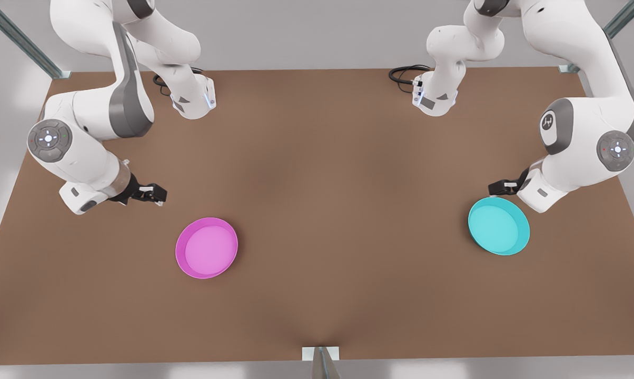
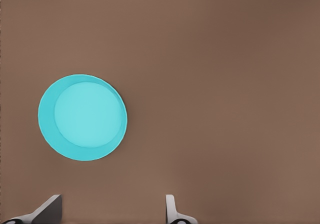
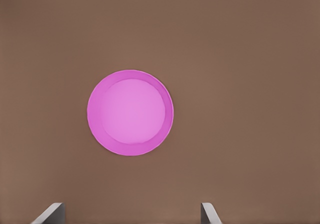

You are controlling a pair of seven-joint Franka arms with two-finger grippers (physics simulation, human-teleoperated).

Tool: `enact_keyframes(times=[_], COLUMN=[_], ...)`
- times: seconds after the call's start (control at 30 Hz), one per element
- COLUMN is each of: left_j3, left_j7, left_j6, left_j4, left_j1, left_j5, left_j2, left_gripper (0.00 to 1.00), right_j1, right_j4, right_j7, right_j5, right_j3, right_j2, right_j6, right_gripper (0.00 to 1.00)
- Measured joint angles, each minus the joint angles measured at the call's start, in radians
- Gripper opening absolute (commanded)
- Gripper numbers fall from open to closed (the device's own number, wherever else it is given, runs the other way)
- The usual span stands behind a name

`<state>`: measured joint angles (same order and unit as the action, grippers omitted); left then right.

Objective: Flip the blue plate over with the left arm, and stack the pink plate on top of the blue plate with the right arm

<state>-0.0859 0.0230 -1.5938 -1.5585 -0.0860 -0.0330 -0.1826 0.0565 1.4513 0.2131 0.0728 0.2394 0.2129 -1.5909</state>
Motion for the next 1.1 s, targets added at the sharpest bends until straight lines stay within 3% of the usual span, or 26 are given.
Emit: enact_keyframes(times=[0.1,0.2,0.37,0.63,0.77,1.1], left_j3=[0.001,0.001,0.001,0.0,0.024,0.024], left_j7=[-0.126,-0.431,-0.65,-0.652,-0.752,-0.847], left_j6=[-0.001,-0.073,-0.252,-0.421,-0.423,-0.414], left_j4=[0.0,0.005,0.005,0.006,0.005,-0.021], left_j1=[0.041,0.238,0.407,0.461,0.497,0.543], left_j5=[0.001,-0.05,-0.211,-0.388,-0.407,-0.413], left_j2=[-0.025,-0.163,-0.348,-0.476,-0.525,-0.575], left_gripper=[1.0,1.0,1.0,1.0,1.0,1.0], right_j1=[0.002,0.0,0.006,0.016,0.016,0.016], right_j4=[-0.009,-0.042,-0.043,-0.044,-0.045,-0.045], right_j7=[-0.003,0.003,0.015,0.008,0.012,0.011], right_j5=[0.0,-0.002,0.002,0.005,0.007,0.01], right_j3=[0.0,0.0,0.0,-0.005,-0.005,-0.006], right_j2=[0.003,0.043,0.071,0.145,0.158,0.158], right_j6=[0.022,-0.026,-0.093,-0.137,-0.23,-0.235], right_gripper=[1.0,1.0,1.0,1.0,1.0,1.0])
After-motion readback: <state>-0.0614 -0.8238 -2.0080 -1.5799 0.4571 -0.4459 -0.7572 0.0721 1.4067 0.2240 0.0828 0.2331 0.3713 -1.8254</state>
